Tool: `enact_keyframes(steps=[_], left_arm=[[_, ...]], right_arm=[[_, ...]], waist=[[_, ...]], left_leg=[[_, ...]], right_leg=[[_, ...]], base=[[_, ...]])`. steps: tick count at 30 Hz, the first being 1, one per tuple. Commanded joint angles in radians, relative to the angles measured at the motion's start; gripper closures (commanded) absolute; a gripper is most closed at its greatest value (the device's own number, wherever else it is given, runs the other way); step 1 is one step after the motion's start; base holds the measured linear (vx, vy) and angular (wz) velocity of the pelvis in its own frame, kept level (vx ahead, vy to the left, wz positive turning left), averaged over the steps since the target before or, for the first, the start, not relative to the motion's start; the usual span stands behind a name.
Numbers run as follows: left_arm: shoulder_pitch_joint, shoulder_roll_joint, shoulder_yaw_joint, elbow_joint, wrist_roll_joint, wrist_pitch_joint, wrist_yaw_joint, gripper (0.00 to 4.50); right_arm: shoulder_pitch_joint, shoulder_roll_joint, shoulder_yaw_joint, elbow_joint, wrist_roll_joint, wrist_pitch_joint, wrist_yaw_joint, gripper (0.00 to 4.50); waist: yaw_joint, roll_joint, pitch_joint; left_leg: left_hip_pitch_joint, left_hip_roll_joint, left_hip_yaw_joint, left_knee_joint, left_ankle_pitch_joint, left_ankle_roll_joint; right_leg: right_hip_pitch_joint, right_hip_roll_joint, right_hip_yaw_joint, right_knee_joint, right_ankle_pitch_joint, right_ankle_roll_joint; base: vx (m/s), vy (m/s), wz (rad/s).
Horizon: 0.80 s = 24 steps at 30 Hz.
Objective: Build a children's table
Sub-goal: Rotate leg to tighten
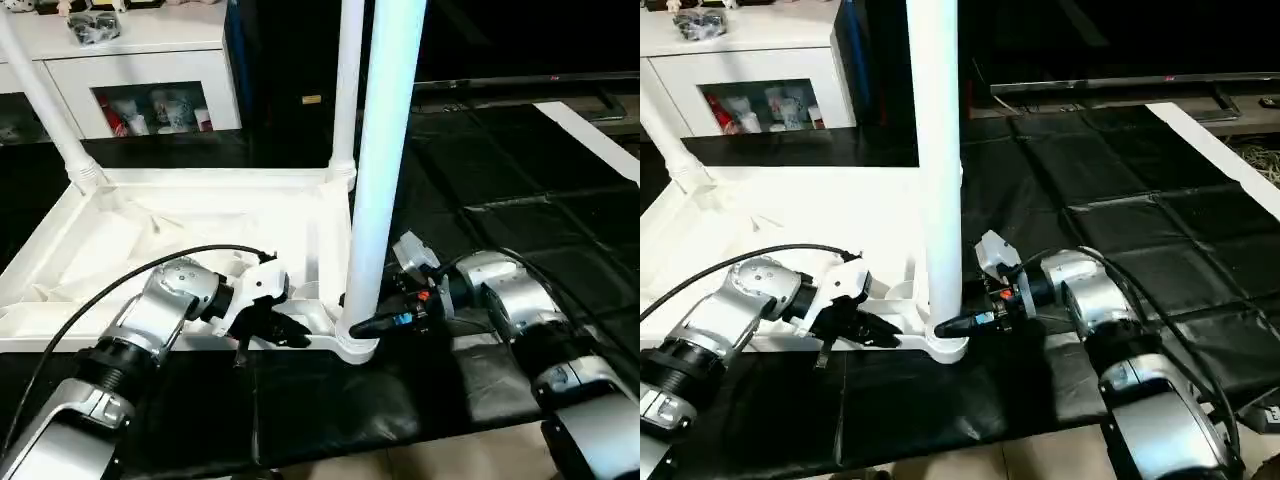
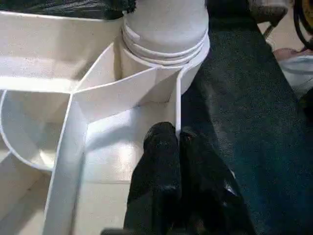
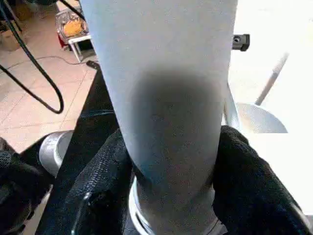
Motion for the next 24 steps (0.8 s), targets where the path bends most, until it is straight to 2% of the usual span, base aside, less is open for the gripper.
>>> enact_keyframes(steps=[1, 2, 3, 5, 6, 7, 8, 9, 10, 11, 12, 13, 14, 16, 17, 18, 20, 21, 24], left_arm=[[-0.013, -0.032, 0.02, -0.018, -0.023, 0.031, 0.05, 4.5], [-0.017, -0.04, 0.023, -0.016, -0.026, 0.04, 0.06, 4.5], [-0.026, -0.054, 0.029, -0.012, -0.029, 0.06, 0.082, 4.5], [-0.034, -0.068, 0.035, -0.009, -0.033, 0.081, 0.102, 4.5], [-0.048, -0.089, 0.047, -0.003, -0.035, 0.106, 0.14, 4.5], [-0.063, -0.107, 0.057, 0.006, -0.035, 0.125, 0.17, 4.5], [-0.073, -0.118, 0.064, 0.012, -0.034, 0.138, 0.192, 4.5], [-0.077, -0.123, 0.067, 0.014, -0.034, 0.143, 0.201, 4.5], [-0.108, -0.163, 0.096, 0.038, -0.033, 0.183, 0.287, 4.5], [-0.11, -0.164, 0.097, 0.039, -0.033, 0.184, 0.291, 4.5], [-0.12, -0.177, 0.107, 0.047, -0.033, 0.197, 0.319, 4.5], [-0.137, -0.201, 0.127, 0.059, -0.034, 0.222, 0.374, 4.5], [-0.153, -0.223, 0.147, 0.072, -0.037, 0.241, 0.423, 4.5], [-0.179, -0.26, 0.175, 0.087, -0.042, 0.274, 0.5, 4.5], [-0.191, -0.273, 0.181, 0.099, -0.038, 0.277, 0.529, 4.5], [-0.199, -0.282, 0.183, 0.108, -0.034, 0.277, 0.548, 4.5], [-0.209, -0.291, 0.188, 0.12, -0.032, 0.273, 0.565, 4.5], [-0.21, -0.294, 0.187, 0.121, -0.029, 0.272, 0.567, 4.5], [-0.208, -0.295, 0.182, 0.117, -0.018, 0.274, 0.566, 4.5]], right_arm=[[0.028, 0.024, 0.004, -0.044, 0.031, 0.039, 0.018, 2.5], [0.035, 0.031, -0.002, -0.051, 0.031, 0.043, -0.004, 2.5], [0.04, 0.047, -0.01, -0.051, 0.023, 0.068, -0.067, 2.5], [0.039, 0.063, -0.015, -0.045, 0.011, 0.093, -0.136, 2.51], [0.032, 0.092, -0.028, -0.029, -0.005, 0.111, -0.243, 2.51], [0.023, 0.115, -0.037, -0.015, -0.015, 0.121, -0.322, 2.51], [0.018, 0.131, -0.045, -0.01, -0.022, 0.125, -0.368, 2.51], [0.015, 0.138, -0.048, -0.008, -0.025, 0.127, -0.387, 2.51], [-0.004, 0.188, -0.07, 0.007, -0.046, 0.156, -0.514, 2.51], [-0.004, 0.191, -0.071, 0.007, -0.047, 0.157, -0.52, 2.51], [-0.01, 0.207, -0.078, 0.011, -0.055, 0.166, -0.557, 2.51], [-0.027, 0.235, -0.091, 0.027, -0.064, 0.185, -0.627, 2.51], [-0.044, 0.26, -0.103, 0.046, -0.069, 0.203, -0.693, 2.51], [-0.074, 0.306, -0.115, 0.076, -0.082, 0.223, -0.807, 2.51], [-0.085, 0.326, -0.12, 0.084, -0.083, 0.229, -0.85, 2.51], [-0.092, 0.342, -0.122, 0.086, -0.084, 0.229, -0.876, 2.51], [-0.096, 0.359, -0.114, 0.086, -0.086, 0.21, -0.875, 2.51], [-0.093, 0.36, -0.109, 0.086, -0.093, 0.195, -0.869, 2.51], [-0.088, 0.364, -0.112, 0.087, -0.106, 0.174, -0.863, 2.51]], waist=[[-0.008, 0.002, -0.077], [-0.01, 0.0, -0.077], [-0.01, 0.005, -0.076], [-0.016, 0.002, -0.072], [-0.02, 0.0, -0.069], [-0.023, 0.01, -0.066], [-0.031, 0.005, -0.064], [-0.036, 0.006, -0.064], [-0.053, 0.014, -0.063], [-0.061, 0.011, -0.06], [-0.072, 0.007, -0.063], [-0.075, 0.012, -0.063], [-0.088, 0.008, -0.063], [-0.105, 0.011, -0.066], [-0.108, 0.007, -0.067], [-0.112, 0.01, -0.066], [-0.112, 0.008, -0.071], [-0.109, 0.011, -0.073], [-0.102, 0.011, -0.079]], left_leg=[[0.023, 0.032, -0.006, -0.07, -0.289, 0.033], [0.023, 0.032, -0.006, -0.071, -0.288, 0.032], [0.021, 0.031, -0.006, -0.071, -0.293, 0.029], [0.02, 0.028, -0.007, -0.074, -0.31, 0.017], [0.02, 0.025, -0.009, -0.074, -0.329, 0.009], [0.025, 0.023, -0.012, -0.075, -0.354, -0.005], [0.026, 0.02, -0.011, -0.074, -0.367, -0.009], [0.028, 0.02, -0.014, -0.074, -0.376, -0.016], [0.025, 0.015, -0.019, -0.073, -0.39, -0.022], [0.024, 0.015, -0.018, -0.074, -0.395, -0.024], [0.021, 0.011, -0.023, -0.073, -0.399, -0.026], [0.02, 0.01, -0.024, -0.072, -0.398, -0.024], [0.013, 0.008, -0.026, -0.073, -0.397, -0.021], [0.015, 0.005, -0.026, -0.068, -0.387, -0.014], [0.012, 0.005, -0.027, -0.069, -0.379, -0.011], [0.01, 0.005, -0.027, -0.07, -0.374, -0.004], [0.01, 0.006, -0.025, -0.07, -0.362, 0.007], [0.013, 0.008, -0.022, -0.068, -0.344, 0.014], [0.009, 0.011, -0.017, -0.065, -0.279, 0.031]], right_leg=[[0.045, -0.055, 0.046, -0.059, -0.304, -0.218], [0.046, -0.054, 0.046, -0.06, -0.301, -0.218], [0.046, -0.054, 0.046, -0.06, -0.306, -0.218], [0.047, -0.053, 0.044, -0.063, -0.342, -0.206], [0.048, -0.055, 0.042, -0.069, -0.403, -0.184], [0.043, -0.057, 0.04, -0.074, -0.457, -0.167], [0.042, -0.055, 0.039, -0.081, -0.487, -0.155], [0.041, -0.057, 0.037, -0.081, -0.508, -0.146], [0.044, -0.057, 0.032, -0.085, -0.551, -0.125], [0.041, -0.055, 0.031, -0.09, -0.558, -0.12], [0.047, -0.055, 0.025, -0.092, -0.574, -0.108], [0.047, -0.056, 0.025, -0.093, -0.573, -0.105], [0.05, -0.053, 0.021, -0.093, -0.567, -0.103], [0.047, -0.053, 0.019, -0.094, -0.543, -0.113], [0.049, -0.053, 0.019, -0.094, -0.529, -0.118], [0.05, -0.05, 0.018, -0.092, -0.51, -0.122], [0.052, -0.051, 0.022, -0.09, -0.468, -0.134], [0.048, -0.05, 0.026, -0.086, -0.416, -0.154], [0.054, -0.049, 0.032, -0.069, -0.275, -0.207]], base=[[0.0, 0.0, 0.0], [0.0, 0.0, 0.0], [0.0, 0.0, 0.0], [0.0, 0.0, 0.0], [0.0, 0.0, 0.0], [0.0, 0.0, 0.0], [0.0, 0.0, 0.0], [0.0, 0.0, 0.0], [0.0, 0.0, 0.0], [0.0, 0.0, 0.0], [0.0, 0.0, 0.0], [0.0, 0.0, 0.0], [0.0, 0.0, 0.0], [0.0, 0.0, 0.0], [0.0, 0.0, 0.0], [0.0, 0.0, 0.0], [0.0, 0.0, 0.0], [0.0, 0.0, 0.0], [0.0, 0.0, 0.0]])
